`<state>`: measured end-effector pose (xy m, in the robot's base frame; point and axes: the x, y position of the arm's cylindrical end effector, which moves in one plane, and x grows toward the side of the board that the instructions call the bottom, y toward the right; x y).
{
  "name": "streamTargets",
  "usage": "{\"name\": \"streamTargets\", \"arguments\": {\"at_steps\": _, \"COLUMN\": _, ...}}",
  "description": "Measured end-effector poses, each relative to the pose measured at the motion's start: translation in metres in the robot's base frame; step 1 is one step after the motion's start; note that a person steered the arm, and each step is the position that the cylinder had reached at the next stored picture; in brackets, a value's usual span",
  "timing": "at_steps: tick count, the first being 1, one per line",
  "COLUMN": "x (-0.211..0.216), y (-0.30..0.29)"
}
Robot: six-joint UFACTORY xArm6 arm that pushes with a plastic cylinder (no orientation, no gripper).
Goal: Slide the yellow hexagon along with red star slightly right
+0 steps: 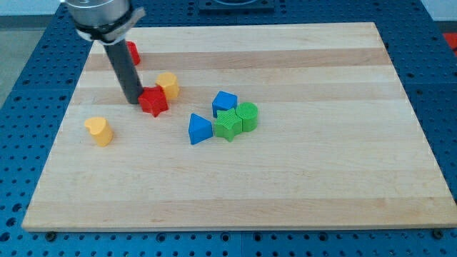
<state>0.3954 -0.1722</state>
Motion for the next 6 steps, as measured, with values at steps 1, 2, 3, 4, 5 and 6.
{"name": "streamTargets", "arguments": {"at_steps": 1, "x": -0.002, "y": 0.004}}
{"name": "streamTargets", "arguments": {"at_steps": 2, "x": -0.008, "y": 0.002}}
{"name": "streamTargets", "arguments": {"at_steps": 3, "x": -0.012, "y": -0.019}}
{"name": "streamTargets", "arguments": {"at_steps": 4, "x": -0.002, "y": -0.035}}
{"name": "streamTargets", "arguments": {"at_steps": 5, "x": 0.023, "y": -0.034}}
{"name": "streamTargets", "arguments": {"at_steps": 6, "x": 0.024, "y": -0.014}}
